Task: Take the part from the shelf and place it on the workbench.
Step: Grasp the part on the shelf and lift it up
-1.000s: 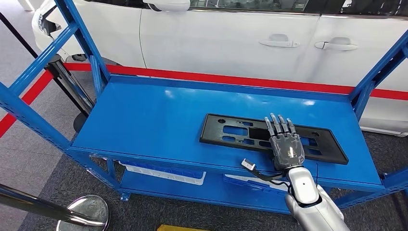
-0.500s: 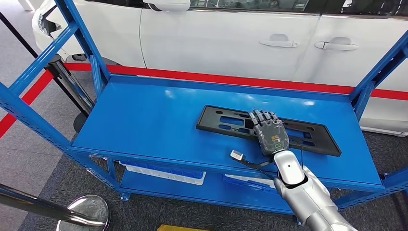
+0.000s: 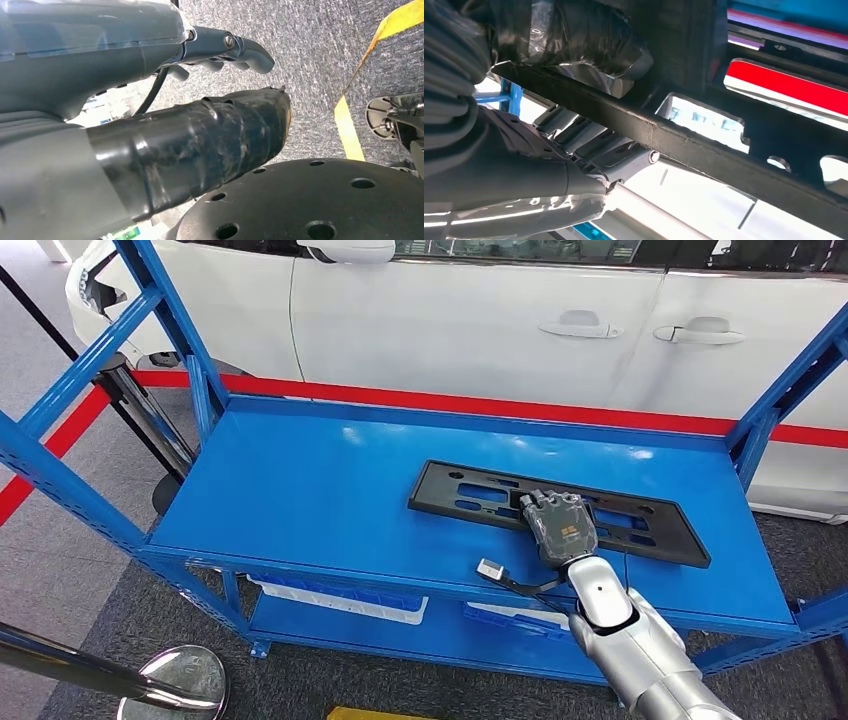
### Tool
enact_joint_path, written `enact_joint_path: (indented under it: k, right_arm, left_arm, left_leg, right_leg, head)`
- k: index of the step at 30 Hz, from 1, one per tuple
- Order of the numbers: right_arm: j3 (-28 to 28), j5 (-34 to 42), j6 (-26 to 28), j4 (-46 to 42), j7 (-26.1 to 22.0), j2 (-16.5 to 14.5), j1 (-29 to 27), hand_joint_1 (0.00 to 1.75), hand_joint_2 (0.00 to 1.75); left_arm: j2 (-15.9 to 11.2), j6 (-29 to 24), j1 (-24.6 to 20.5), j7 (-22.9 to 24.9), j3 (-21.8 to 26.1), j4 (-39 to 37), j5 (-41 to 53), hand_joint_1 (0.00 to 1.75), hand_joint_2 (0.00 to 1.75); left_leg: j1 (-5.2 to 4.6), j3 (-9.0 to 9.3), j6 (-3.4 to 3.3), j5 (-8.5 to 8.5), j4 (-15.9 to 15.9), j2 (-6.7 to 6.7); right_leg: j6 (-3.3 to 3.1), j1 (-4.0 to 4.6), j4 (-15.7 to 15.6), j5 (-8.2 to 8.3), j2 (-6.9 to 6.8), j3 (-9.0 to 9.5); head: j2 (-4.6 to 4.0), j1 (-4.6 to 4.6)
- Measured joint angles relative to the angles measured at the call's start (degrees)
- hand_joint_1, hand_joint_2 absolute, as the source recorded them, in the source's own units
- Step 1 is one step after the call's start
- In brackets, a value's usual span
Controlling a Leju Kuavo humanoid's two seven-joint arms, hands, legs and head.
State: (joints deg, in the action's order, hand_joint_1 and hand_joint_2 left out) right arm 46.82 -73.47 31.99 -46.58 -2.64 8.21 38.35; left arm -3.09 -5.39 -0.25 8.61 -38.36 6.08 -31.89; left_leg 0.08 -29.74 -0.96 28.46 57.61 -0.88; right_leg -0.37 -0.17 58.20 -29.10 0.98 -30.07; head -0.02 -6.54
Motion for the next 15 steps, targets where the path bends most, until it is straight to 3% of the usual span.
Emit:
enact_joint_path:
  k: [12,15]
  right_arm:
    - [1.5,1.9,-2.8,-5.7,-1.0,4.4,-1.9,1.75,1.75]
    - [1.7,2.2,-3.1,-6.7,-1.1,5.1,-2.2,1.75,1.75]
  left_arm:
    - [0.0,0.0,0.2,-1.0,-0.1,0.0,-0.3,0.00,0.00]
    - [0.0,0.0,0.2,-1.0,-0.1,0.0,-0.4,0.00,1.31]
  left_leg:
    - [0.00,-0.01,0.00,0.00,0.0,0.00]
    - [0.00,0.00,0.00,0.00,0.0,0.00]
  right_leg:
    - [0.00,-0.01,0.0,0.00,0.00,0.00]
    - [0.00,-0.02,0.0,0.00,0.00,0.00]
  head:
    - [0.00,0.00]
    - [0.00,0.00]
